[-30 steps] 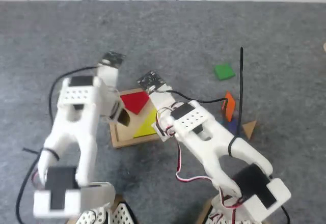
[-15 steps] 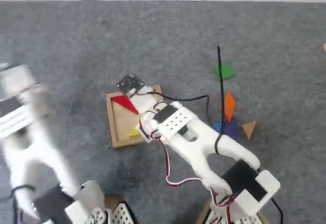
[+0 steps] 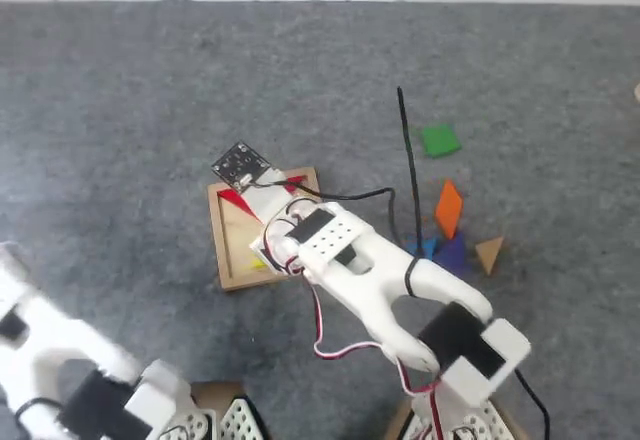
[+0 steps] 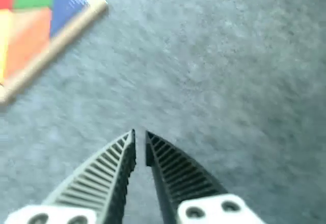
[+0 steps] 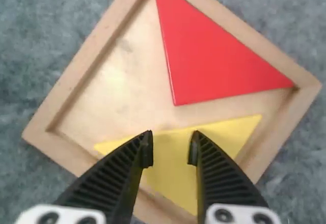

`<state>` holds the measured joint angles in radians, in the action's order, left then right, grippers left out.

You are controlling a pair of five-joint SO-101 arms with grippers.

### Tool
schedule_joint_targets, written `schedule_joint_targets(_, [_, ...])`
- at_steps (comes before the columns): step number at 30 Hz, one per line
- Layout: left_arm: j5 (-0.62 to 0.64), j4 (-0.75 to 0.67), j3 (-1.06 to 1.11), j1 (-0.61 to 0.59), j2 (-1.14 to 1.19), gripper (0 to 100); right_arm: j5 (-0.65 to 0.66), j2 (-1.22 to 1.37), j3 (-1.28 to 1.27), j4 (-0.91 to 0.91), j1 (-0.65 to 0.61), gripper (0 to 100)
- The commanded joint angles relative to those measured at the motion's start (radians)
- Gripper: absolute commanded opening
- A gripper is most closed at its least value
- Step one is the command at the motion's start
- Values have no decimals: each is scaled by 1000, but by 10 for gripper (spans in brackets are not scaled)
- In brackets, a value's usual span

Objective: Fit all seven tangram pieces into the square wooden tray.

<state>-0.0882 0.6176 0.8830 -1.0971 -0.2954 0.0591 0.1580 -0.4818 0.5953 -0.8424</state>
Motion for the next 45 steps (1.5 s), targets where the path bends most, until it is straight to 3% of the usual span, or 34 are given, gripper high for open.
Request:
schedule_joint_targets(1, [58,135,-74,78,-43,165,-3,45,77,10,21,273])
schedule_joint_targets(6, [81,203,-94,132,-49,233,32,-7,146,163,22,302])
schedule_joint_targets(15, [80,229,-105,146,-51,233,92,-341,-132,120,27,299])
schedule_joint_targets(21, [80,390,-188,213,-51,234,86,-159,-84,30,58,299])
schedule_joint_targets(29, [269,658,-489,351,-49,235,120,105,199,249,30,300])
schedule_joint_targets(36, [482,632,-515,479,-41,235,132,-31,75,189,-101,302])
schedule_joint_targets(45, [488,416,-348,477,-49,234,126,-150,-34,111,-84,301])
